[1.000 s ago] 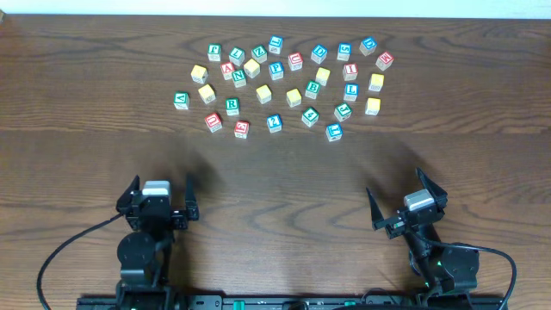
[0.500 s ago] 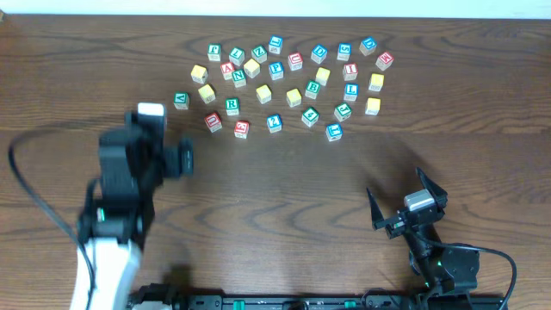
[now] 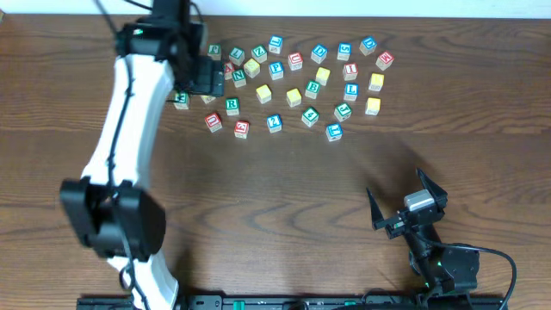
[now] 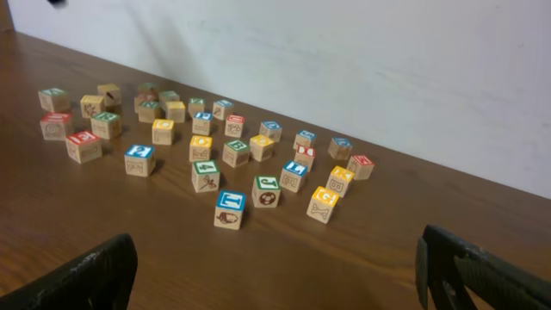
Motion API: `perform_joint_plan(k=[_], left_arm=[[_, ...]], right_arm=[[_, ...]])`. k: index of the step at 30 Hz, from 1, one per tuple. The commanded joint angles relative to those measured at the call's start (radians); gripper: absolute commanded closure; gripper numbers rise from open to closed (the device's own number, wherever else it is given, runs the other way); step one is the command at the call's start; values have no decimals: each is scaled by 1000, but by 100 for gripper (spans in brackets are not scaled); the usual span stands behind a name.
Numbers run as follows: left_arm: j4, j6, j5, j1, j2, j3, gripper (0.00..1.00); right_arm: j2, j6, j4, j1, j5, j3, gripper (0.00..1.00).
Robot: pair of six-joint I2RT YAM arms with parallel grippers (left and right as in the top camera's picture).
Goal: Spell out ROBOT
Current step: 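Reach the left gripper forward to the green R block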
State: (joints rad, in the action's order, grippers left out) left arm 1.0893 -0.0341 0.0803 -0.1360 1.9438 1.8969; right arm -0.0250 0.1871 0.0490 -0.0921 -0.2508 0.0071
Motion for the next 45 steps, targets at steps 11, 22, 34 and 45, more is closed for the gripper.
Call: perform_joint_plan(k=[11,22,34,45], left_arm=[[-161,183,41,-29,129,27,12],[-154,324,-43,-88,273,24,30],[-206,320,-47,-93,366,23,41],[-239,301,-57,-104,373,8,55]], right_arm=[[5,-15,4,-7,-3,-2,1],[5,-15,4,-7,-3,-2,1],[5,-15,4,-7,-3,-2,1],[5,-15,4,-7,-3,-2,1]])
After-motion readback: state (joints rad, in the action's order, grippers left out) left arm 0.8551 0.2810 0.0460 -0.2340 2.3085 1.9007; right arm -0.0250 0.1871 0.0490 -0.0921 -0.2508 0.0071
